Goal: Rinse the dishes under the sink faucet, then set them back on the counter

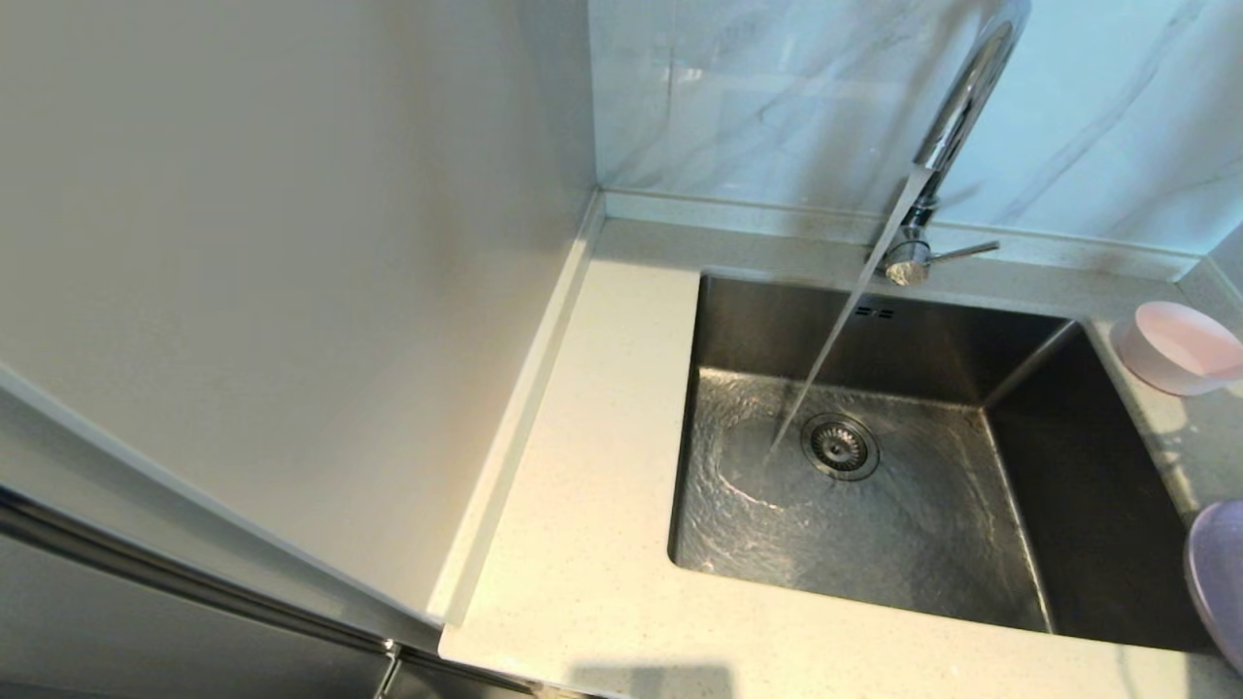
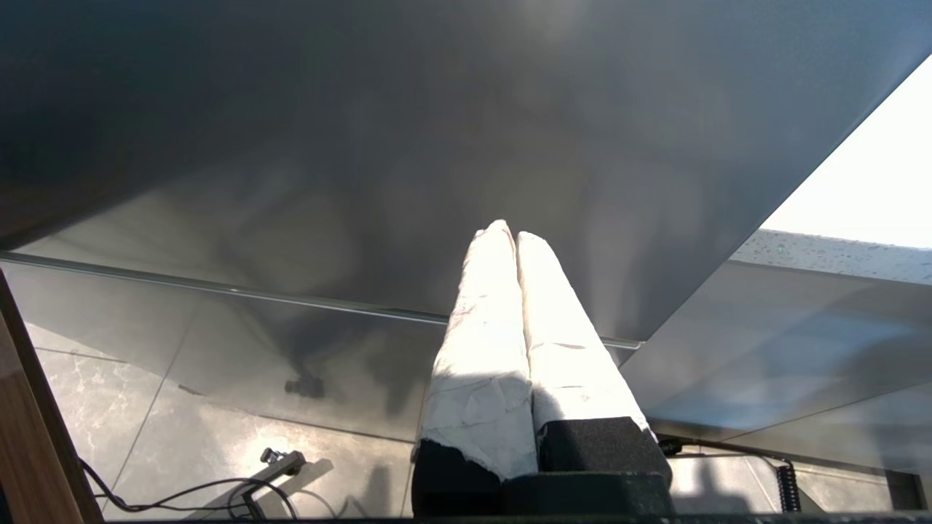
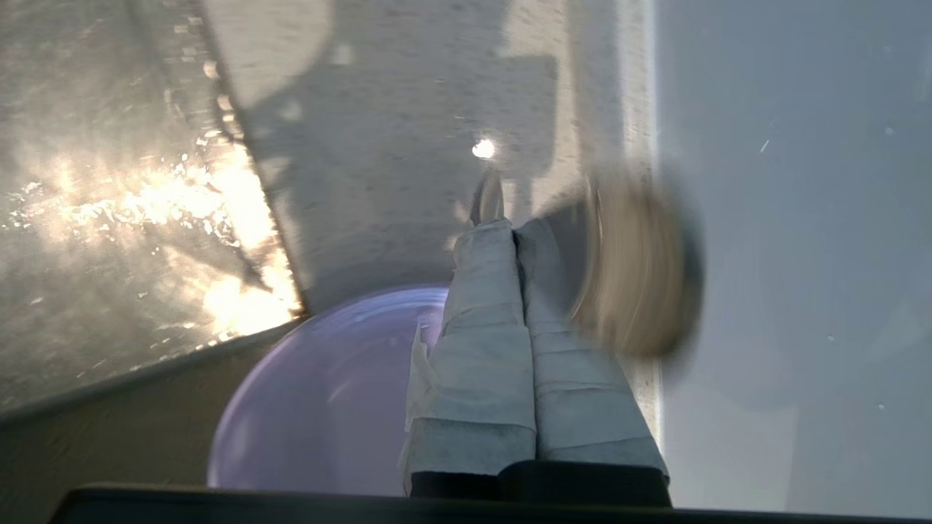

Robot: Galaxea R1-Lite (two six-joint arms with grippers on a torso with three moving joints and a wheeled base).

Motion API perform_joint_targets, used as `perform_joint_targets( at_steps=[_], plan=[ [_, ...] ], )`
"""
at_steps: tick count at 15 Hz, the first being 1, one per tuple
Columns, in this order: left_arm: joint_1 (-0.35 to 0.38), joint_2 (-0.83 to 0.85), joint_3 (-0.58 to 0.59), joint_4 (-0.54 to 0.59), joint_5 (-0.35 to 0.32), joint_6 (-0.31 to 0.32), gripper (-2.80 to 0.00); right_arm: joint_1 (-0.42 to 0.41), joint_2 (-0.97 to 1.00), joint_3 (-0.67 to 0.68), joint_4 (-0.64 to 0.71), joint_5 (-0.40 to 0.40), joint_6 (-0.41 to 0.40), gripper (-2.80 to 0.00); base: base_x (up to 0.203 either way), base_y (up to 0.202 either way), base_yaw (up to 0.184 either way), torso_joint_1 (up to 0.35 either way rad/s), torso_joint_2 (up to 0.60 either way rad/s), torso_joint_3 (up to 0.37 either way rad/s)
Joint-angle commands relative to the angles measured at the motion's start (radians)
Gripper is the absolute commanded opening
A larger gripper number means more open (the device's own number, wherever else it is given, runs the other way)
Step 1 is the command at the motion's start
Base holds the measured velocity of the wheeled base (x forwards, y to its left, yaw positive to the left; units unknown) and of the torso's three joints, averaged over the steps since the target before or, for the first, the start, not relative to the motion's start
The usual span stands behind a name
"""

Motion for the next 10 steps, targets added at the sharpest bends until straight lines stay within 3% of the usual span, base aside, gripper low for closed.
perform_joint_targets(
  at_steps=[1,10],
  plan=[
    [0.000,0.000,0.000,0.000,0.000,0.000,-2.80,0.008,-0.046,0.018,0.004,0.053,-0.028,-2.80,0.000,0.000,0.000,0.000,0.00,0.000],
    [0.000,0.000,0.000,0.000,0.000,0.000,-2.80,0.082,-0.133,0.087,0.004,0.065,-0.041,-2.80,0.000,0.000,0.000,0.000,0.00,0.000]
  ],
)
